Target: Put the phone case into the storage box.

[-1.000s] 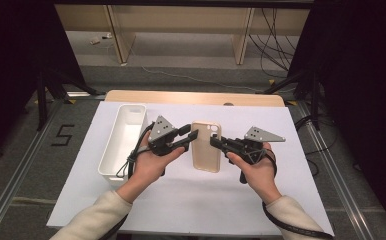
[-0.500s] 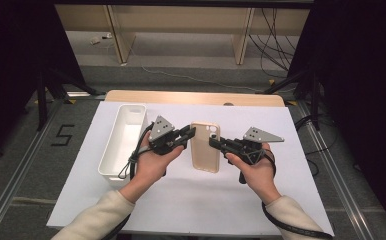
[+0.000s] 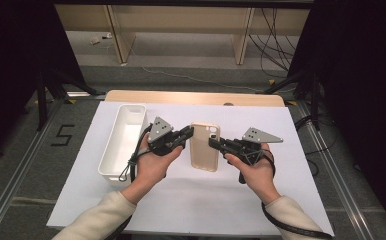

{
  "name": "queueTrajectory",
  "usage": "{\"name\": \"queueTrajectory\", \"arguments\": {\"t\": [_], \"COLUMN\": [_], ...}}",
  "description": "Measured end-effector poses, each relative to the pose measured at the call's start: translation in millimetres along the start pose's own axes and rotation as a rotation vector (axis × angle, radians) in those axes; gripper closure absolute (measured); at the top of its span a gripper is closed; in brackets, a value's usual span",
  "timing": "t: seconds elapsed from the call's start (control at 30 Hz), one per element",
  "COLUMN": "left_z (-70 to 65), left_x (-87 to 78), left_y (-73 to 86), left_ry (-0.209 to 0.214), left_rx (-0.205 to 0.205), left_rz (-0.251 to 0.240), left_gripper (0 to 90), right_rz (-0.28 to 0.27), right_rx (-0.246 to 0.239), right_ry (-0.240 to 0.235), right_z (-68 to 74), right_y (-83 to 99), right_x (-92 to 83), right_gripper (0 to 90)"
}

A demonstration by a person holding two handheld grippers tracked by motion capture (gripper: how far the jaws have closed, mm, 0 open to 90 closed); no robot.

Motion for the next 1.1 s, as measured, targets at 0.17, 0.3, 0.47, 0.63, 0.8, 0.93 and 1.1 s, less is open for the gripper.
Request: {"name": "queueTrajectory", "arguments": {"t": [0.17, 0.3, 0.47, 0.63, 0.8, 0.93, 1.1], "left_z": [-0.5, -0.8, 0.3, 2.6, 4.5, 6.7, 11.8], "left_x": [-0.7, -0.1, -0.2, -3.0, -3.6, -4.6, -8.1], "left_y": [-1.8, -3.5, -7.2, -11.2, -12.9, -13.4, -14.8], "left_ry": [-0.014, -0.021, -0.030, -0.038, -0.048, -0.059, -0.071], "left_rx": [-0.002, 0.003, 0.028, 0.030, 0.037, 0.040, 0.049], "left_rz": [0.005, 0.010, 0.009, 0.006, 0.005, 0.007, 0.008], "left_gripper": [85.1, 85.4, 85.8, 86.2, 86.3, 86.3, 86.3], "right_rz": [-0.002, -0.017, -0.006, -0.007, -0.007, -0.012, -0.009], "right_rx": [-0.010, -0.014, -0.043, -0.053, -0.062, -0.078, -0.098], "right_ry": [0.004, 0.009, 0.021, 0.027, 0.032, 0.039, 0.025], "right_z": [0.4, 0.5, 0.4, -0.3, 0.3, -0.4, 4.2], "right_y": [0.0, -0.9, -1.0, -1.0, -2.1, -2.7, -3.9], "right_x": [1.0, 1.7, 1.3, 1.5, 1.8, 2.0, 0.6], "right_gripper": [80.6, 80.3, 78.6, 74.9, 66.5, 54.3, 36.3]}}
Point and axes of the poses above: each handheld gripper's, and its own axes: x roughly forward along the jaws, y roughly out of its underside, z roughly to its left, the point moved 7 cm from there along x, roughly forward along the jaws, and after that the axes turned 10 degrees about y, right-handed, at the moved point
